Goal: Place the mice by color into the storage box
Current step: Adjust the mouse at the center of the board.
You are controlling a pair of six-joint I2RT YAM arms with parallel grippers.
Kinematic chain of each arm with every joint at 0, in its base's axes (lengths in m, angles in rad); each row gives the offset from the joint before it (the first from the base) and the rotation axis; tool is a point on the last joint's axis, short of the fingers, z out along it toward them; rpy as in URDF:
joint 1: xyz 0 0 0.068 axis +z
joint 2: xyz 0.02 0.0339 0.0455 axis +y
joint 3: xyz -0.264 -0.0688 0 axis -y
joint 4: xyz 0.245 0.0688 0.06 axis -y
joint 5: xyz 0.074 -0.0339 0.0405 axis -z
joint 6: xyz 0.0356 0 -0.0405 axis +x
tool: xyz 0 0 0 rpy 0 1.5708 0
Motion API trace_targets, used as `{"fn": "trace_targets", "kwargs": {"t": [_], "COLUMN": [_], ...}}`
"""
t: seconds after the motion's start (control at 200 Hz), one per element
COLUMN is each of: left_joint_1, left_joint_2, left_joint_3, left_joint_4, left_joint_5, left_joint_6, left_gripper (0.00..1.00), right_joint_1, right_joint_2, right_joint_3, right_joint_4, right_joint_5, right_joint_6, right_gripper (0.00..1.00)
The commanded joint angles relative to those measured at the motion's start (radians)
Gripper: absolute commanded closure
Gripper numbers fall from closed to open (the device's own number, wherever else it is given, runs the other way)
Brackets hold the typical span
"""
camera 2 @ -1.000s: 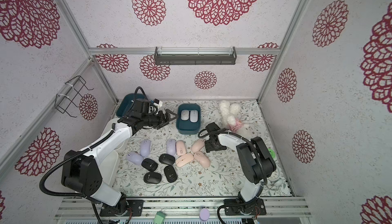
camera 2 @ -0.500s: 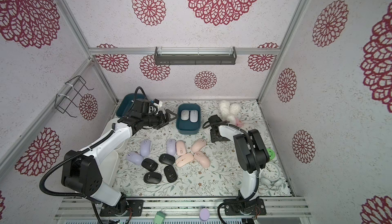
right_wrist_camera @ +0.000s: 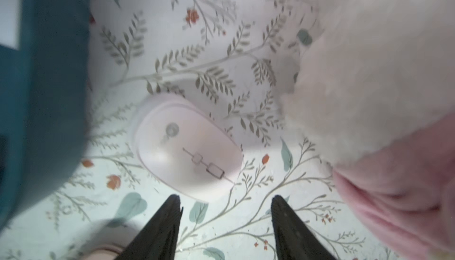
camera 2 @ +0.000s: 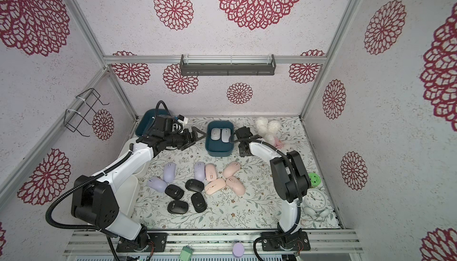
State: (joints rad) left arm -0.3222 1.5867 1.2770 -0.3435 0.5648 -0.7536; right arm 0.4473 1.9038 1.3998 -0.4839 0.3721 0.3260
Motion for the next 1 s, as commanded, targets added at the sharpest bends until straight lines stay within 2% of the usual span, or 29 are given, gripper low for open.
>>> {"fn": "trace_targets", "kwargs": {"t": [0.0, 0.225, 0.315, 0.43, 0.766, 0.996], "left_joint_1": [0.011, 0.021, 0.024, 0.027, 0.027, 0.025], "left_joint_2": [-0.031, -0.033, -0.034, -0.034, -0.031, -0.027], "left_joint_3": [0.021, 0.022, 0.022, 0.022, 0.019, 0.017], "left_joint_4": [-0.006, -0.011, -0.01, -0.009, 0.0, 0.008], "left_joint_5": [-0.012, -0.022, -0.021, -0.019, -0.011, -0.006], "left_joint_6": [0.014, 0.018, 0.019, 0.017, 0.011, 0.006], "left_gripper": [0.01, 0.01, 0.0, 0.01, 0.01, 0.0], "right_joint_1": [-0.022, -0.049, -0.053, -0.054, -0.03, 0.016], "right_joint_2": [0.074, 0.27, 0.296, 0.302, 0.166, 0.027], "right_joint_3": [0.123, 0.35, 0.363, 0.352, 0.145, -0.038], "right_joint_4": [0.0, -0.075, -0.073, -0.064, 0.008, 0.02], "right_joint_5": [0.053, 0.052, 0.059, 0.0, -0.089, -0.051], "right_joint_6": [0.02, -0.007, -0.01, -0.012, -0.069, -0.091], "right_gripper": [0.36, 0.34, 0.34, 0.33, 0.27, 0.24]}}
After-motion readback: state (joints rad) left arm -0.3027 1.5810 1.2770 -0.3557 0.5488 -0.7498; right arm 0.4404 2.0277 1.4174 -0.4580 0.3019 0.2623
